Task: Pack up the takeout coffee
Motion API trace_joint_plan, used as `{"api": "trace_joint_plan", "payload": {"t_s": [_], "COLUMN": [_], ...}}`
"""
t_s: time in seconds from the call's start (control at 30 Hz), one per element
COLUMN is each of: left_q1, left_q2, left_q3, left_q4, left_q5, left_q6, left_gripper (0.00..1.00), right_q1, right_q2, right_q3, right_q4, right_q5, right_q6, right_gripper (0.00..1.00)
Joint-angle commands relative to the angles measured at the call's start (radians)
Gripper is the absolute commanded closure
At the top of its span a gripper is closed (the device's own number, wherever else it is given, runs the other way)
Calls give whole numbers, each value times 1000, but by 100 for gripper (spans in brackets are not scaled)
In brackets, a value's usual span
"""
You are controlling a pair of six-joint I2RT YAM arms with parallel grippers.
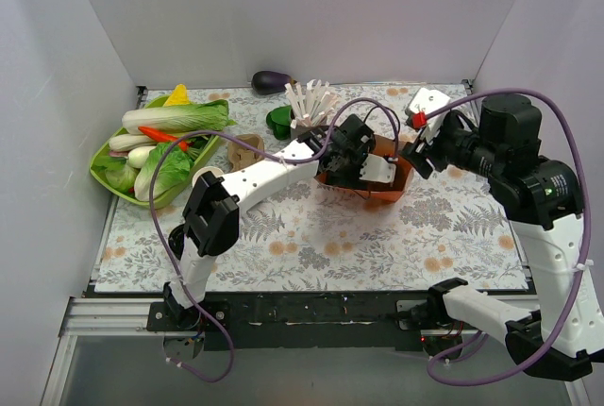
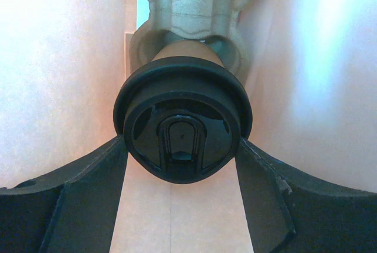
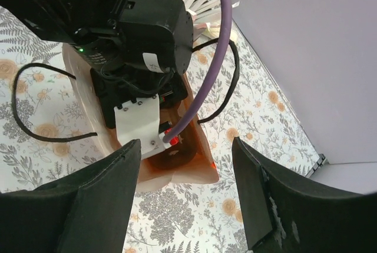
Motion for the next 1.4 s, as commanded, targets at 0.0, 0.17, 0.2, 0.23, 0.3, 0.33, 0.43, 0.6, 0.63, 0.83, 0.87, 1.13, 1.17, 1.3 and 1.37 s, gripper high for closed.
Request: {"api": "trace_joint_plan", "payload": {"t_s": [0.0, 0.17, 0.2, 0.23, 0.3, 0.33, 0.43, 0.6, 0.63, 0.83, 0.87, 1.13, 1.17, 1.3, 1.37], "left_q1": [18, 26, 27, 28, 28, 28, 28, 28, 28, 28, 28, 28, 28, 28, 28], "left_q2": [13, 28, 29, 29, 31, 31, 33, 36, 36, 37, 37, 51, 54, 60, 62], "left_q3": [101, 112, 115, 115, 113, 113, 119, 124, 126, 122, 122, 141, 145, 150, 152], "left_q4": [-95, -123, -123, -121, -120, -120, -120, -126, -131, -131, -129, -137, -140, -146, -152], "left_q5": [50, 54, 52, 52, 52, 51, 51, 51, 51, 51, 51, 51, 49, 46, 46], "left_q6": [-27, -21, -20, -20, -21, -23, -27, -36, -36, -36, -38, -36, -38, -33, -33], "left_gripper": [100, 100, 100, 100, 100, 100, 100, 100, 100, 100, 100, 100, 100, 100, 100], "right_q1": [-6, -6, -8, -6, -6, -6, -5, -5, -5, 1, 3, 26, 31, 49, 60], "right_q2": [2, -12, -14, -17, -14, -11, 0, -3, 5, 40, 45, 95, 98, 111, 118], "right_q3": [79, 65, 47, 36, 7, -25, -82, -183, -194, -265, -268, -308, -308, -326, -331], "right_q4": [-44, -218, -246, -271, -309, -317, -320, -237, -210, -136, -119, -72, -73, -68, -75], "right_q5": [-14, -187, -241, -261, -280, -281, -281, -275, -275, -261, -263, -257, -260, -252, -252], "right_q6": [15, -160, -191, -214, -261, -274, -323, -367, -379, -401, -409, -441, -447, -461, -464], "right_gripper": [30, 31, 33, 34, 38, 39, 42, 42, 42, 45, 45, 53, 53, 60, 62]}}
